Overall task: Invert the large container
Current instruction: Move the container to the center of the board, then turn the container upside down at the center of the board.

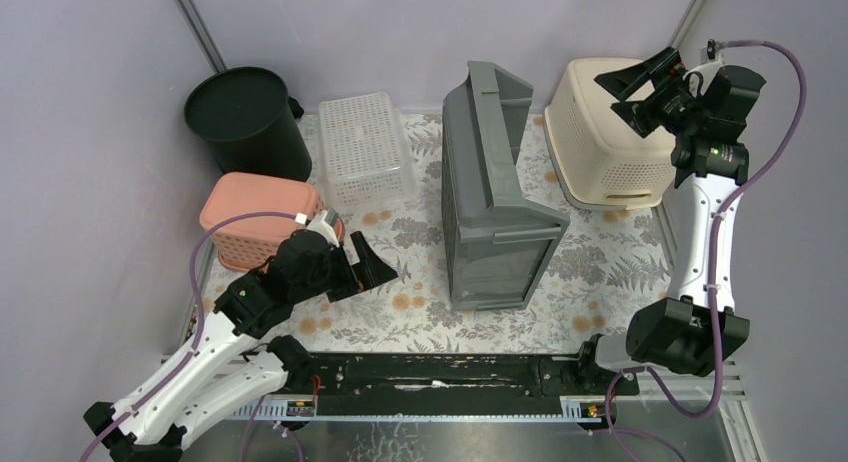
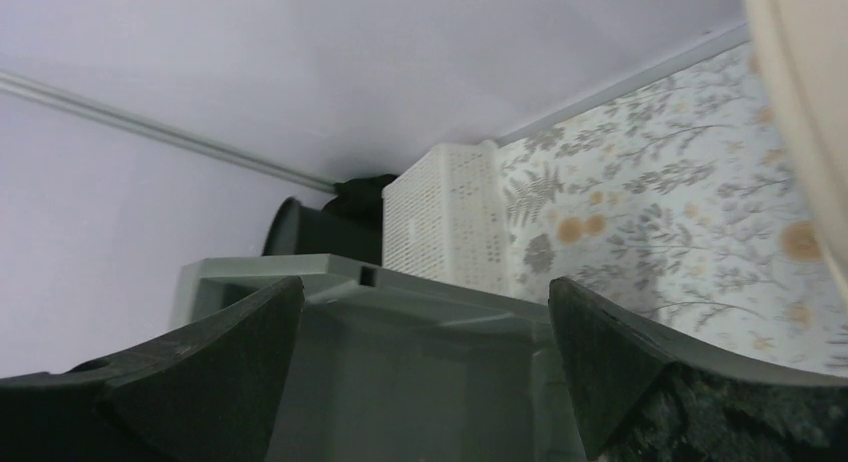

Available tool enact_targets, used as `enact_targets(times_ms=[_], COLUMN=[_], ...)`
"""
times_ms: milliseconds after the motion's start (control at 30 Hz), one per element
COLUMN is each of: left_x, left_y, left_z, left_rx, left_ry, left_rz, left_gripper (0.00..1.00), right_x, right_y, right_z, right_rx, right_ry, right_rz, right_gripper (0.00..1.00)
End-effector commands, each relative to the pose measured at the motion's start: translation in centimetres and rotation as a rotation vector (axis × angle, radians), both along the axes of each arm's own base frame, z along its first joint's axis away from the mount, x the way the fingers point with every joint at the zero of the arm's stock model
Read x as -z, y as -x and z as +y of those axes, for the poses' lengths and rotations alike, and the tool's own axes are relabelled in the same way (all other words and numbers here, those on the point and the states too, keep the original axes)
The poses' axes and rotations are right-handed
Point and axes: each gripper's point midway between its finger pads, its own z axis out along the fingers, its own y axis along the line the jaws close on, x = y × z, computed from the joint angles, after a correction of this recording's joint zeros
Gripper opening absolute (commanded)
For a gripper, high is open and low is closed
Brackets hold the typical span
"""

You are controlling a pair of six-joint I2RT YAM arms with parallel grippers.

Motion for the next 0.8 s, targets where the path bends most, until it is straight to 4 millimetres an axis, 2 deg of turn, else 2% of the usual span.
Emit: enact_targets(times_ms=[0,200,400,500,633,767], left_x=[-1.1,-1.0,-1.5,-2.0,-4.1,-6.4], left_y=[-0.3,-0.2,-0.4,-0.7,-2.1,-4.7], left_z=[-0.5,-0.6,-0.5,-0.6,-1.6,-3.4], left_rx=[0.002,0.023,0.047,0.055,0.076,0.103], left_ry=[0.049,0.048,0.028,0.018,0.028,0.01], left_rz=[-0.04,-0.057,-0.097,-0.121,-0.19,-0.25], left_gripper=[1.0,1.0,1.0,1.0,1.0,1.0], right_x=[-4.8,-7.1,-12.4,-15.6,-16.6,-16.5], right_y=[1.5,2.2,5.1,6.8,6.7,6.6], right_z=[2.7,3.4,5.3,7.4,10.8,13.5], right_rx=[-0.15,-0.162,-0.297,-0.333,-0.301,-0.338], right_ry=[-0.094,-0.226,-0.304,-0.216,-0.021,0.043], right_rz=[-0.115,-0.144,-0.33,-0.43,-0.438,-0.412], right_gripper=[1.0,1.0,1.0,0.99,0.99,0.99])
